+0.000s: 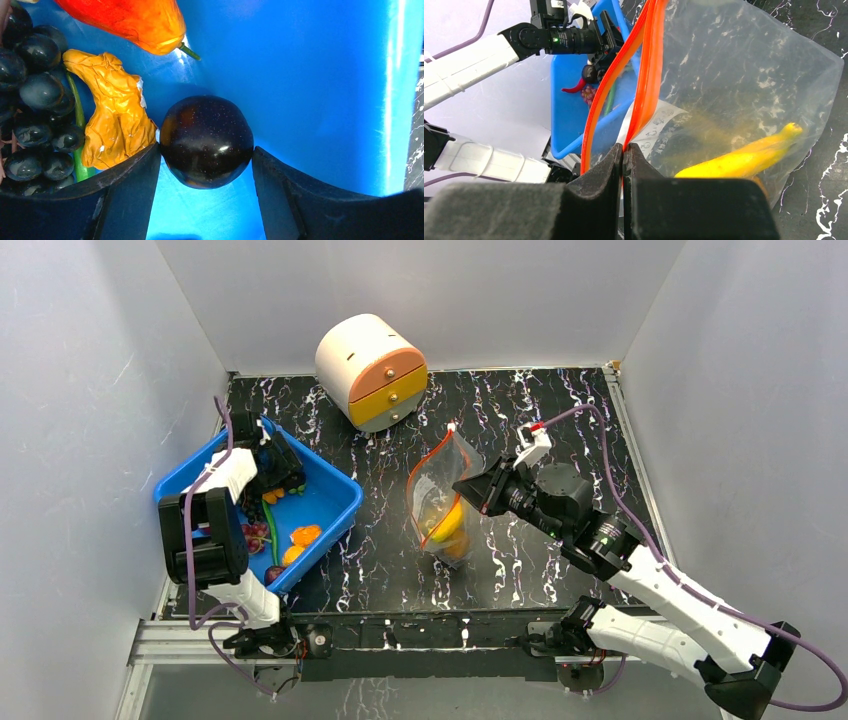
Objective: Place the food in the zip-top bag and seal the zipper
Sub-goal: Pick up the fake fruit from the bin.
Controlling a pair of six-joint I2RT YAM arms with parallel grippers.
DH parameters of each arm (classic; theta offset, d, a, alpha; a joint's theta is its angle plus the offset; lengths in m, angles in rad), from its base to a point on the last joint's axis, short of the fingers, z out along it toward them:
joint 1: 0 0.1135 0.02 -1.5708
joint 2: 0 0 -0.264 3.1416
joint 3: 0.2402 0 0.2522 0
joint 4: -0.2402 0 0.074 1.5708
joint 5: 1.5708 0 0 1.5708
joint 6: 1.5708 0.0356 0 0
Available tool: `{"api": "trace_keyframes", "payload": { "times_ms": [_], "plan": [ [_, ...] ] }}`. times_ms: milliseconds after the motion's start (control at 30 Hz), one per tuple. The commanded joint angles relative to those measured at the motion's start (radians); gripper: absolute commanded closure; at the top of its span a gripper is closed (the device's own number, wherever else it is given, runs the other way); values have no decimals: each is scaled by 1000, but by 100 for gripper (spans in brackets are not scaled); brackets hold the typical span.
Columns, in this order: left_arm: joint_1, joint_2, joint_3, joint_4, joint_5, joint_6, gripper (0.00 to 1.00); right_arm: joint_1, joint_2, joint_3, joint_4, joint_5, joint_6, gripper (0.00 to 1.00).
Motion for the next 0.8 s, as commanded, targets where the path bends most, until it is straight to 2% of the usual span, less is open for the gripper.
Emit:
{"api": "trace_keyframes", "payload": {
  "times_ms": [0, 600, 767],
  "plan": [
    [3, 18, 14, -27, 46, 22, 37, 4, -18, 15, 57, 21, -17, 100],
    [3, 30, -6, -67, 48, 5, 32, 2, 32, 45, 76, -1, -24, 100],
    [3, 26, -5, -63, 53, 7, 38, 4, 42, 57, 73, 1, -26, 100]
  ]
}}
